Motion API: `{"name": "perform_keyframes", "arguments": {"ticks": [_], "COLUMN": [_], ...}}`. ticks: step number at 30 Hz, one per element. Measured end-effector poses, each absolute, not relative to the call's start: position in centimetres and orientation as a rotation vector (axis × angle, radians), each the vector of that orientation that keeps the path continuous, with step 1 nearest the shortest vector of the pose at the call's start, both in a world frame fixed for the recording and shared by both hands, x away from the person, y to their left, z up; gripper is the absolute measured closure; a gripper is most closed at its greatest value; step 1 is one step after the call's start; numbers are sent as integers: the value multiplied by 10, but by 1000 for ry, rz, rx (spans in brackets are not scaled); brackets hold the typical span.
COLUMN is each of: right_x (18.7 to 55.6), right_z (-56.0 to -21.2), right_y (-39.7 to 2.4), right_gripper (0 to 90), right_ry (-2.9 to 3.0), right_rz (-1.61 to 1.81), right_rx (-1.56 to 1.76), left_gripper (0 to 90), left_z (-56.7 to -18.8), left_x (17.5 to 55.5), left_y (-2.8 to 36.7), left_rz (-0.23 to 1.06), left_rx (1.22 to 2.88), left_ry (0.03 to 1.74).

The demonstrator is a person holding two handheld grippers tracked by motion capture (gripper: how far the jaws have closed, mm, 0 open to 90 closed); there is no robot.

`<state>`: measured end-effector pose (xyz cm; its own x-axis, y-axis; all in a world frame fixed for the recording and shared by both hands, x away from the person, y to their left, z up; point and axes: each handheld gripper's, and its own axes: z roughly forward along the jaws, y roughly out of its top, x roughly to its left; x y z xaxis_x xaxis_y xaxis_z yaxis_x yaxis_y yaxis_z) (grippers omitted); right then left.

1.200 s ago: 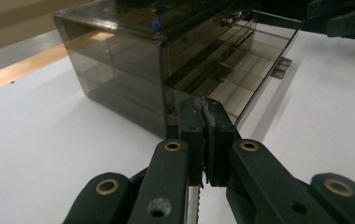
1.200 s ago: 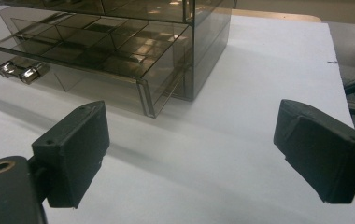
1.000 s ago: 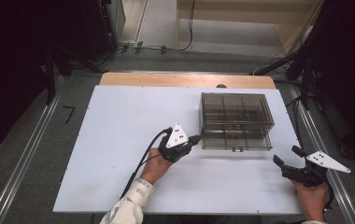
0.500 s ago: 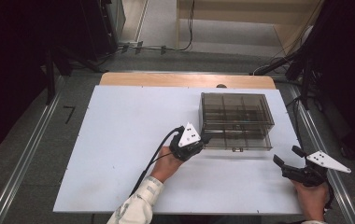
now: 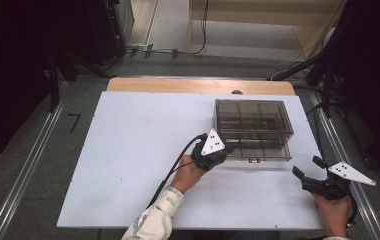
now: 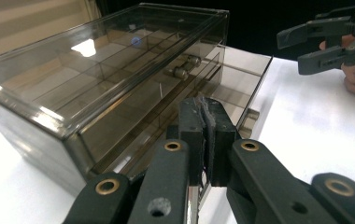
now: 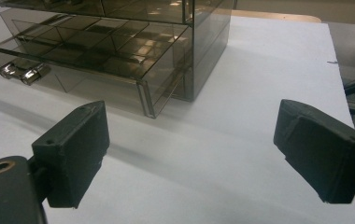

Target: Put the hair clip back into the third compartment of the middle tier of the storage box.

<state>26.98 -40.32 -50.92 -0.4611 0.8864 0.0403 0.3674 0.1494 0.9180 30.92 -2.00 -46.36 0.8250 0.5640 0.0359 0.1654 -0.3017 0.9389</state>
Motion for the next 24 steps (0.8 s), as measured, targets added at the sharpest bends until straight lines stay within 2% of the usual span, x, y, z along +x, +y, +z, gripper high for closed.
{"name": "perform_keyframes", "arguments": {"ticks": [24], "right_x": [270], "right_z": [-509], "right_y": [-403], "right_gripper": [90], "right_ry": [1912], "right_rz": [1288], "right_rx": [1188], "left_gripper": [885], "left_z": [-462], "left_x": [317], "left_y": [-70], "left_rz": [391], "left_rx": [1876], "left_ry": [498]}}
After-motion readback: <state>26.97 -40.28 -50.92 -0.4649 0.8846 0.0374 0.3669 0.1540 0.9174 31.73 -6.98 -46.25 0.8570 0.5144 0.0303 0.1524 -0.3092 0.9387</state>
